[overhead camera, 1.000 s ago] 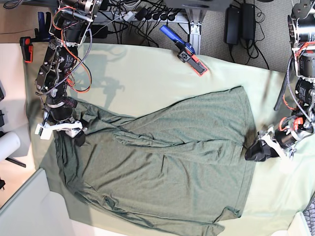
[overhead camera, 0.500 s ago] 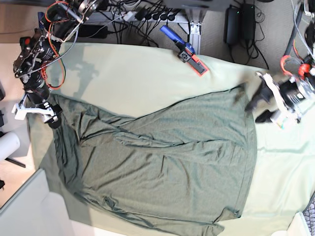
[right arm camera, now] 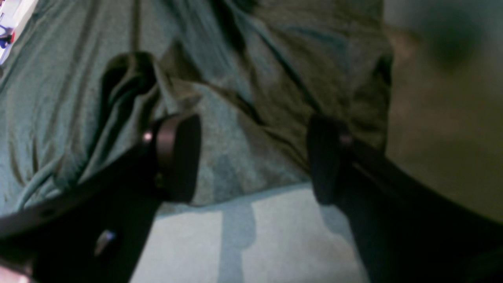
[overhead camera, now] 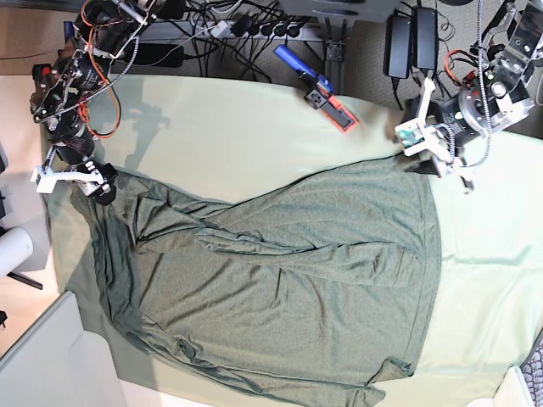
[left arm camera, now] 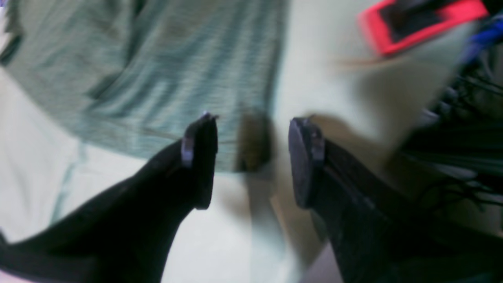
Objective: Fold the T-shirt properly
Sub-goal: 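Lift and pull the shirt shoulders toward the robot with both grippers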
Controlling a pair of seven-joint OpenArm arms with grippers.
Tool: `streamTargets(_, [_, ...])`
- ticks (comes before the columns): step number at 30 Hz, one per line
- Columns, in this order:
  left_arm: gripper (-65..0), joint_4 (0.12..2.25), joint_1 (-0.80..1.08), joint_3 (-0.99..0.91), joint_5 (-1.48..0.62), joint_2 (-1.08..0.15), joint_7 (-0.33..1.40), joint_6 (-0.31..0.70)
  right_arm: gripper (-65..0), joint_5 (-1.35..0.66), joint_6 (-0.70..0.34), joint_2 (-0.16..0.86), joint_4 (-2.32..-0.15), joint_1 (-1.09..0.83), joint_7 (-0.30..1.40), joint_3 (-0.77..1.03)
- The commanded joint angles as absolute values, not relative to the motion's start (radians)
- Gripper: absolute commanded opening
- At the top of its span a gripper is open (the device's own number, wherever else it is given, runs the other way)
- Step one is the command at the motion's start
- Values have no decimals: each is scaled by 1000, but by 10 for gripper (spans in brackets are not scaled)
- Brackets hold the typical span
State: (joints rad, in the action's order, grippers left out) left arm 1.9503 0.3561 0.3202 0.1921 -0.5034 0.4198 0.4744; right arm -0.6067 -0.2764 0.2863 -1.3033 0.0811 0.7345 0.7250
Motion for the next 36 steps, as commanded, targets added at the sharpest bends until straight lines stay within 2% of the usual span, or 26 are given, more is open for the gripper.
streamTargets(1, [-320,1948,342,315,200,-513,392,456,-232,-621,-293,308,-1323,96,715,729])
streamTargets(7, [-320,1822,288,325,215,-513,347,478,-232,-621,-293,308,-1323,96,715,729])
streamTargets(24, [-320,1820,286,458,252,-517,341,501,-232,-604,-264,316,-1323,31,719,746])
streamTargets(31, [-320,1836,282,447,252,-546,358,409,-232,-636,-267,331,-1336,29,738,762])
streamTargets(36, [-320,1935,284,443,203,-588,402,405,-232,-631,-266,339,-1386,29,754,805])
